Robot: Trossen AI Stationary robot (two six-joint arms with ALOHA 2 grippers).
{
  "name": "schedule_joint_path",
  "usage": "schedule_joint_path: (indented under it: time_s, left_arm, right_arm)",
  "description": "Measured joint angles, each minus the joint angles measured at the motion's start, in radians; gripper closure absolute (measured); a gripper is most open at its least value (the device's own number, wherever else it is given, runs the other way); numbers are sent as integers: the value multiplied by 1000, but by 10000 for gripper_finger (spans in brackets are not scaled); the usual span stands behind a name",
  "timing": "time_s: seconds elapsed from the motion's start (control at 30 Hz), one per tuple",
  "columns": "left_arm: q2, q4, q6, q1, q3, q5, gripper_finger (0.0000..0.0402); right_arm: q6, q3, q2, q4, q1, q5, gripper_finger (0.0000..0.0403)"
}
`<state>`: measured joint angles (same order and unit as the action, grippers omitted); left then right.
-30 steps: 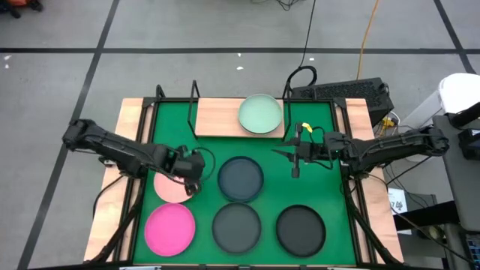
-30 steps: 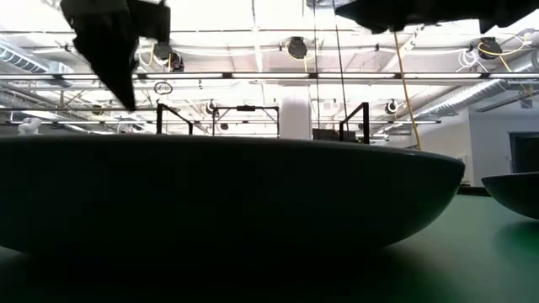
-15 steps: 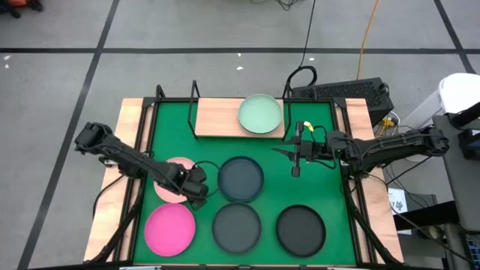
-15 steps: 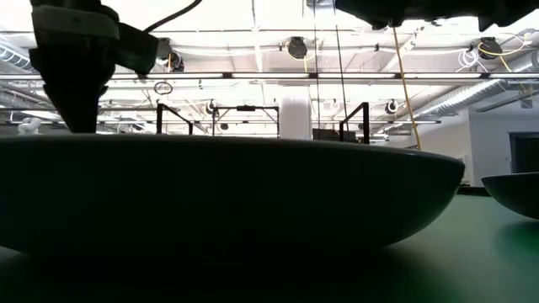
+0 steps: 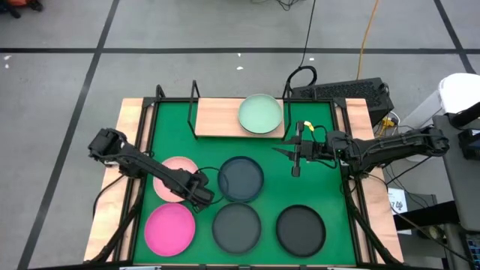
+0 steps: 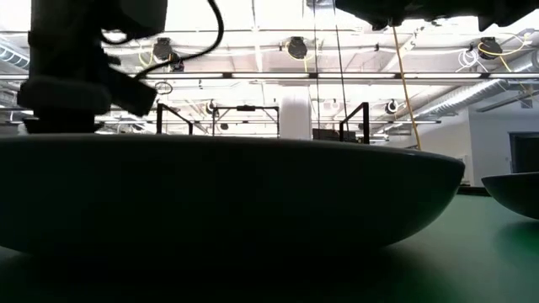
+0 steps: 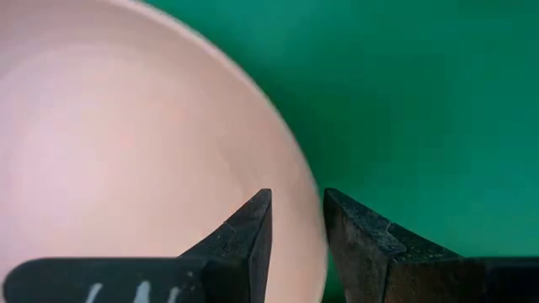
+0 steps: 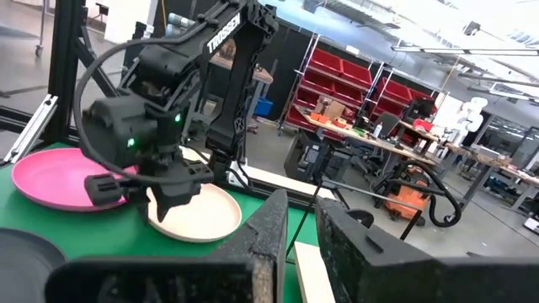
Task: Place and stack plates onto a shelf
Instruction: Stack the brown plate on top of the light green plate on the shelf
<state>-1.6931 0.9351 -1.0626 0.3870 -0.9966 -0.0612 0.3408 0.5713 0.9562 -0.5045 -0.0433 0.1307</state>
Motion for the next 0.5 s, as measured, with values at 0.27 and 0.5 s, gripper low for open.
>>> schedule_joint_path:
  time_s: [0.27, 0.5]
  left_arm:
    - [-24, 1, 53, -31, 0, 6, 323]
    - [5, 112, 59, -53, -26, -16, 390]
  right_arm:
    - [0, 0, 0, 2, 0, 0, 353]
    - [2, 0, 0, 7, 0, 0, 353]
